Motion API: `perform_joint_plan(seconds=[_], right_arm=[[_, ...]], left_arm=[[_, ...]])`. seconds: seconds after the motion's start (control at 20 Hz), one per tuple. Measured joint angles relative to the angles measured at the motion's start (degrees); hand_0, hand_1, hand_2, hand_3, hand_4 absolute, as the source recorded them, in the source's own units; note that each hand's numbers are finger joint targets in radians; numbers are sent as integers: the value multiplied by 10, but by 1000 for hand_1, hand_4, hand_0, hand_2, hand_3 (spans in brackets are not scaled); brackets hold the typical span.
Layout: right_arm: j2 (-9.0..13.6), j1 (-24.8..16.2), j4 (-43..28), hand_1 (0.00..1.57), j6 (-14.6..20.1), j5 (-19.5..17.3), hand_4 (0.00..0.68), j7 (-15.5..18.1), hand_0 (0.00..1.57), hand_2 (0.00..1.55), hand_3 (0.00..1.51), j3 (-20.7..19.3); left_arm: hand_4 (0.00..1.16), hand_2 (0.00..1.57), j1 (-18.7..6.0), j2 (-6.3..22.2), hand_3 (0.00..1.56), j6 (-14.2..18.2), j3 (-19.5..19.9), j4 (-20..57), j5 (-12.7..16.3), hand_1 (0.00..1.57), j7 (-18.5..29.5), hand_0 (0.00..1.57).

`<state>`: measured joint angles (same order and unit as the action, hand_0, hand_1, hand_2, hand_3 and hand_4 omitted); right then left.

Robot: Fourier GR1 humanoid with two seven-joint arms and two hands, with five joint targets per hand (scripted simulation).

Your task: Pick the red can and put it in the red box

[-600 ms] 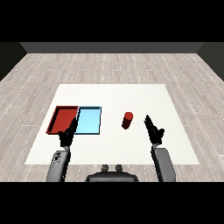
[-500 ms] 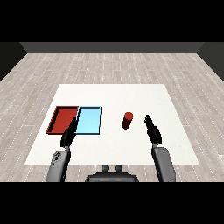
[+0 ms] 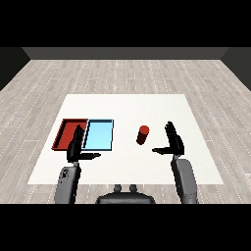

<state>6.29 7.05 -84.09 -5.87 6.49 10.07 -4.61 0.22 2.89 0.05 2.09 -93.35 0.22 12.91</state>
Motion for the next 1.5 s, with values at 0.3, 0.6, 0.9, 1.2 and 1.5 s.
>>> perform_joint_plan(seconds=[0.3, 0.6, 0.9, 1.2, 1.5], right_arm=[[2, 6, 15, 0, -20, 10, 0, 44, 0, 0, 0, -11], [7, 14, 40, 0, -29, 12, 0, 64, 0, 0, 0, -21], [1, 34, 69, 0, -24, 10, 0, 72, 0, 0, 0, -24], [-2, 52, 106, 0, -23, 10, 0, 90, 0, 0, 0, -26], [-6, 87, 163, 0, -26, 15, 0, 104, 0, 0, 0, -30]], left_arm=[[0, 0, 19, -3, 0, -15, 10, 1, 16, 0, 64, 0], [0, 0, 10, -1, 0, -17, 15, 1, 20, 0, 71, 0], [0, 0, 11, -5, 0, -12, 14, 12, 13, 0, 87, 0], [0, 0, 1, -7, 0, -9, 14, 25, 11, 0, 95, 0], [0, 0, -1, 3, 0, -22, 28, 26, 29, 0, 91, 0]])
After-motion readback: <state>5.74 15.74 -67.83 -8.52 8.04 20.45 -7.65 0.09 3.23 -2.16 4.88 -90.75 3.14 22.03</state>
